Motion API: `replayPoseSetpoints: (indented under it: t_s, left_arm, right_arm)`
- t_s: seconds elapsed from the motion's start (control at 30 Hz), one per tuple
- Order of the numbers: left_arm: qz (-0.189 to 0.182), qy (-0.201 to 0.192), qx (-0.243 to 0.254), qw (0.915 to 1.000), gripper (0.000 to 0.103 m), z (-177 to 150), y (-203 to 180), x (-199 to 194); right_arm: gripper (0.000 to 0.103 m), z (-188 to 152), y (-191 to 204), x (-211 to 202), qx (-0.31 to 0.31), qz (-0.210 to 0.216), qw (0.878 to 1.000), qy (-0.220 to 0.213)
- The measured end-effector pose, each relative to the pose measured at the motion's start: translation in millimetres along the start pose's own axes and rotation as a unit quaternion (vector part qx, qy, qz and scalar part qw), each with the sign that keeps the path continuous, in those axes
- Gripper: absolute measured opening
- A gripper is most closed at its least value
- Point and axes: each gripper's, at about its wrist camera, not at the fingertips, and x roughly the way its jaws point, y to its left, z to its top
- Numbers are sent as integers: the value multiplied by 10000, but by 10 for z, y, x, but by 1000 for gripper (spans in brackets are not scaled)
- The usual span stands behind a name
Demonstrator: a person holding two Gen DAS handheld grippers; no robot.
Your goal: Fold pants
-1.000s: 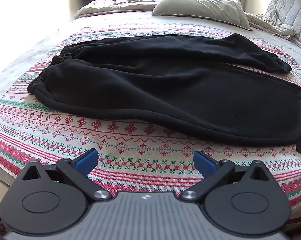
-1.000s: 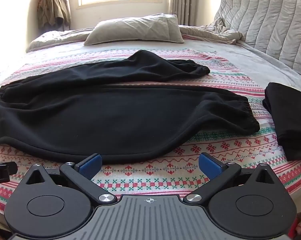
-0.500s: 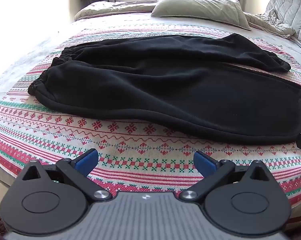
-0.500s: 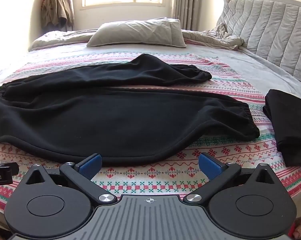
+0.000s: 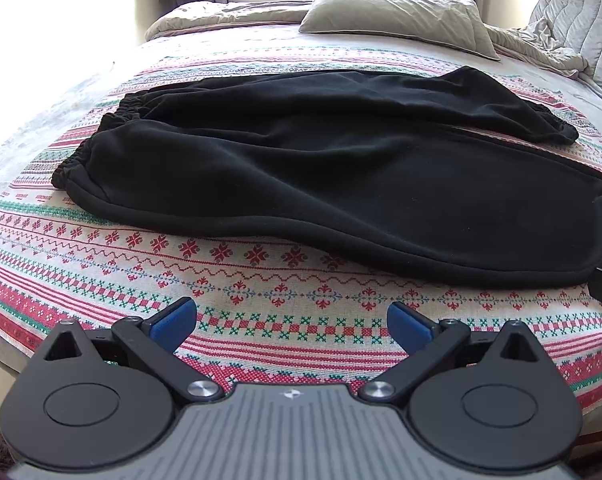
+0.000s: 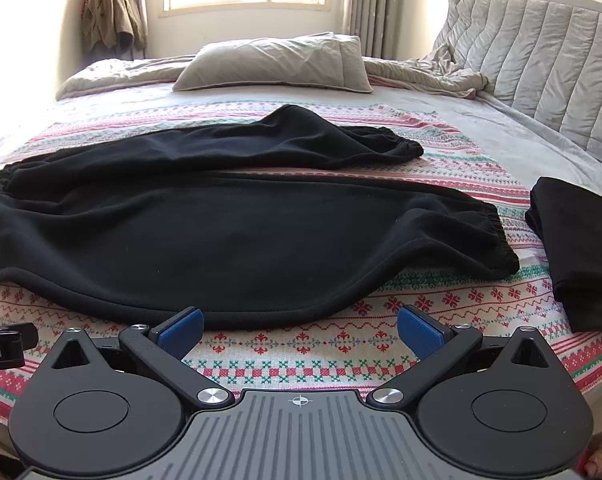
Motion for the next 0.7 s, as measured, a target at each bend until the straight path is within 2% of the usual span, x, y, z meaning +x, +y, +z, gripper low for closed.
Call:
replayPoseSetpoints:
  t_s: [0.7]
  left_arm:
    - [-71, 26, 52, 10000, 103, -6, 24, 74]
  right_arm:
    - [103, -4, -35, 4, 28, 49, 10000, 33]
